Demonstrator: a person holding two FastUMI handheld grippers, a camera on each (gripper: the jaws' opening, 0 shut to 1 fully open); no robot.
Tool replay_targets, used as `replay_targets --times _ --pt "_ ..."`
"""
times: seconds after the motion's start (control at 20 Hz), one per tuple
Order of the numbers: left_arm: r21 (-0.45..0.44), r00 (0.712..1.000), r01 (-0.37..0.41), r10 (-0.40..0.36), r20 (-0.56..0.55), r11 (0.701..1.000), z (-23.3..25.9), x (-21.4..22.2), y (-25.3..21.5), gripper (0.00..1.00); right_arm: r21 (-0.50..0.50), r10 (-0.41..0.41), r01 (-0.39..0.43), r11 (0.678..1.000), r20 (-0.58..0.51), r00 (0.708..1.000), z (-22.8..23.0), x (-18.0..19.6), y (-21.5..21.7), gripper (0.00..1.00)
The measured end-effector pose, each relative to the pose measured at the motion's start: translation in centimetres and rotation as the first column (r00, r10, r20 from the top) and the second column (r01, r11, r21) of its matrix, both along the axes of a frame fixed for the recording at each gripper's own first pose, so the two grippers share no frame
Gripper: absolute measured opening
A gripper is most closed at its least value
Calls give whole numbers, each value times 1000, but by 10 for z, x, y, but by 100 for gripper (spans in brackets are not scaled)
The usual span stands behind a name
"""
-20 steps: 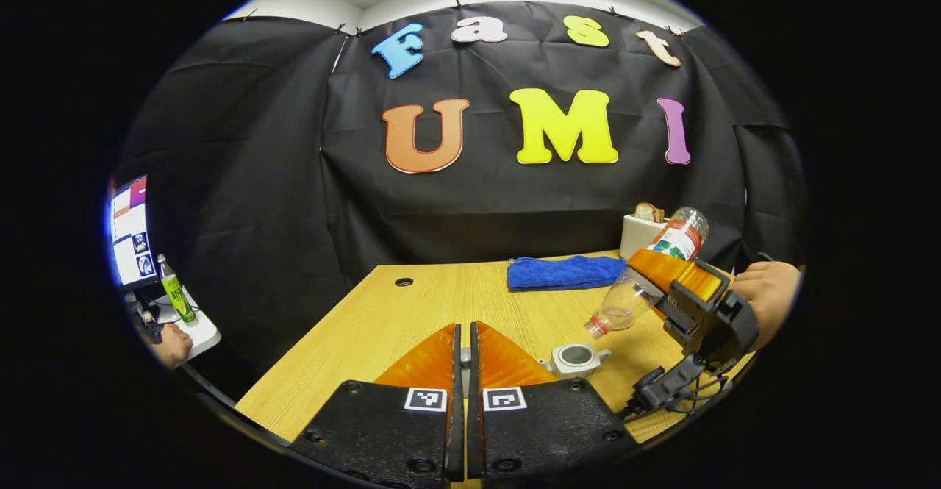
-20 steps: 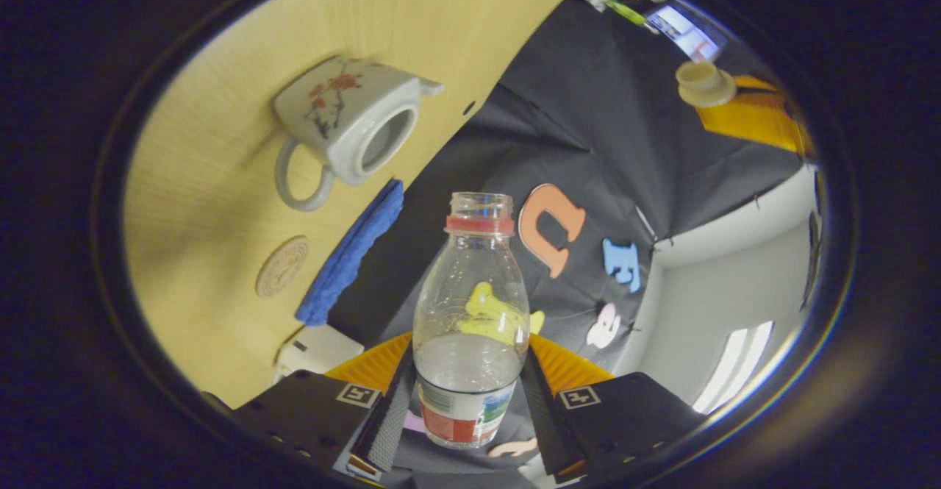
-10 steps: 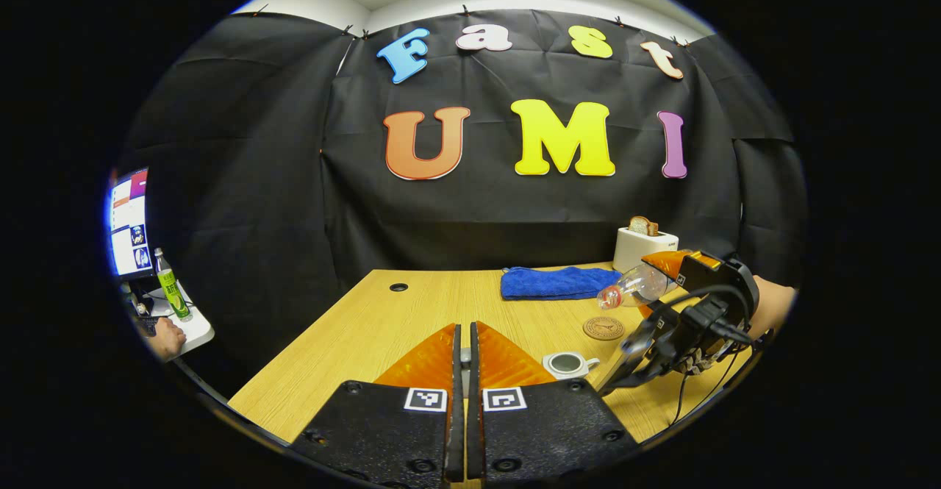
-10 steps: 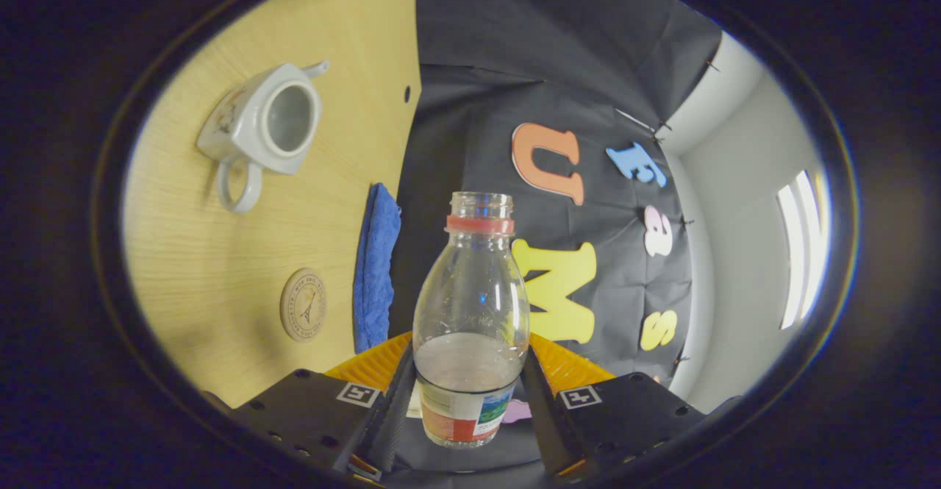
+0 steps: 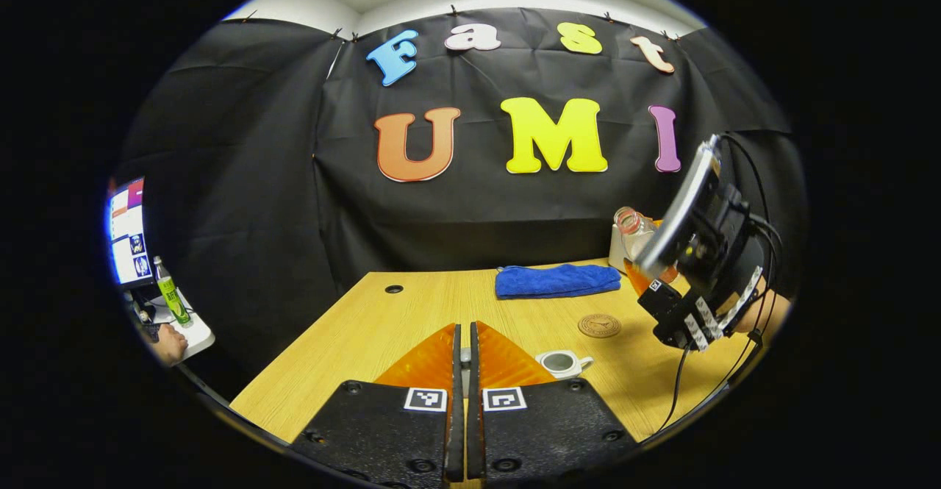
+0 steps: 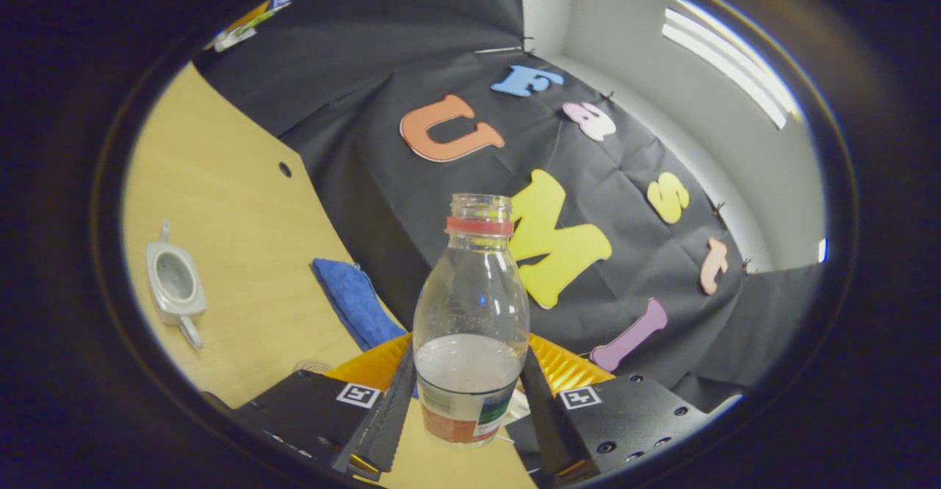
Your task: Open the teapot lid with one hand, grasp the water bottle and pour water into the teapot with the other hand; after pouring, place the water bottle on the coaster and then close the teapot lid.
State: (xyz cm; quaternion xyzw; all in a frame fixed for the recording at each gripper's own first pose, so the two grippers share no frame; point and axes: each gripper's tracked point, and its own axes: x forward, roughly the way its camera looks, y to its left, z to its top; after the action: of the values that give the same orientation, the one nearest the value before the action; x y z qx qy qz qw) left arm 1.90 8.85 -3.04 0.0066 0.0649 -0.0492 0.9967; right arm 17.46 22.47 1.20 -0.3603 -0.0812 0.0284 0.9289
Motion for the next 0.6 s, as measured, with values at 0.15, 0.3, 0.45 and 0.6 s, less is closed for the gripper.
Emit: replay_targets --times 0.15,0.3,0.45,0.6 --pt "7 1000 6 -6 6 1000 0 1 -1 4 198 25 -8 980 -84 996 -4 17 -1 75" --pt "5 1000 0 0 -1 1000 -2 3 2 4 385 67 -4 923 -152 986 -16 34 -2 75" --pt "13 1000 -21 21 -15 1000 -8 7 8 4 534 87 32 845 -196 977 -27 50 -4 73" --pt "23 999 -40 41 -30 999 -13 10 14 4 643 135 61 763 -252 958 -47 66 2 73"
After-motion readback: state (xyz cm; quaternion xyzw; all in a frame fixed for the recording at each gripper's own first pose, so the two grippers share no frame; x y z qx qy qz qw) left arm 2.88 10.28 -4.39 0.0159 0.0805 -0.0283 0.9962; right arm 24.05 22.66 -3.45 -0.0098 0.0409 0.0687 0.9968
